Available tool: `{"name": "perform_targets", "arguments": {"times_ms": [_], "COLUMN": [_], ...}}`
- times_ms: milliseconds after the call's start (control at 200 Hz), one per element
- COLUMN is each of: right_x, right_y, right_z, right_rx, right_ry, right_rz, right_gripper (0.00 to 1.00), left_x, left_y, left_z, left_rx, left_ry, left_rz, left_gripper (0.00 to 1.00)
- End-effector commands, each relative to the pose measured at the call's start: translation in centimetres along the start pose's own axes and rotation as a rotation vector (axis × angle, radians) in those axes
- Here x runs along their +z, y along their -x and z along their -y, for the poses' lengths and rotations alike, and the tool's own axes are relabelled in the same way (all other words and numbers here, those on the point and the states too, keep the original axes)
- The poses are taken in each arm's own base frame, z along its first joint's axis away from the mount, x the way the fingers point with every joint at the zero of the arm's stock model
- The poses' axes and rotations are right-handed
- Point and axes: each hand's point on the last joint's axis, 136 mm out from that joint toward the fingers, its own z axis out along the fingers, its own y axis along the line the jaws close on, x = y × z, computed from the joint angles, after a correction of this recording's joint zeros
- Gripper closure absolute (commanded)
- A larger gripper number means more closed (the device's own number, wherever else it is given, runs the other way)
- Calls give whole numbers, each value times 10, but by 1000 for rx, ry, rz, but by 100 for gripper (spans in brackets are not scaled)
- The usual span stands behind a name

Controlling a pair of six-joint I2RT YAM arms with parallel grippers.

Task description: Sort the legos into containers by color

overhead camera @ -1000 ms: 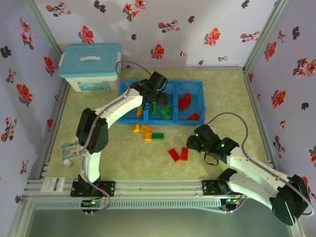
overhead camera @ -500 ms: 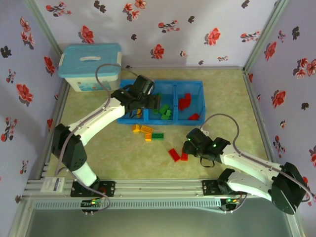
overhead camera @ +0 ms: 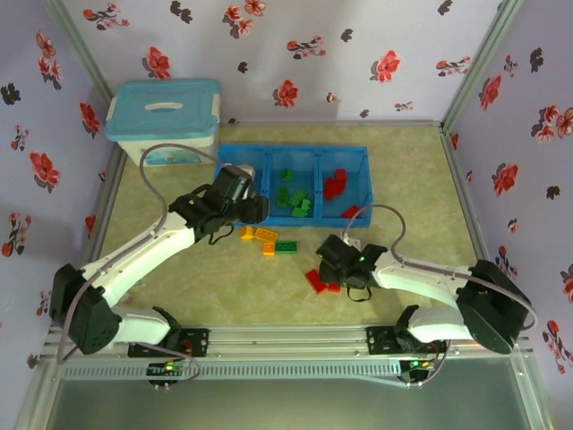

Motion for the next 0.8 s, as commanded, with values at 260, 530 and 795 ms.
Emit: {"name": "perform_targets", "arguments": {"times_ms": [260, 530, 795], "right_x": [4, 12, -25], "right_y": [11, 14, 56], "right_z": [-5, -12, -25], "right_rx": [-20, -57, -123], "right_ry": [-126, -166, -203], "right_rz": [22, -1, 105], "right_gripper": [57, 67, 71], "left_x": [-26, -32, -30], "left_y": [-42, -74, -109], "left_z": [-40, -61, -75], "left_rx": [-71, -106, -140], "left_ry": [60, 94, 116], "left_rz": [41, 16, -35], "left_gripper": [32, 32, 32]}}
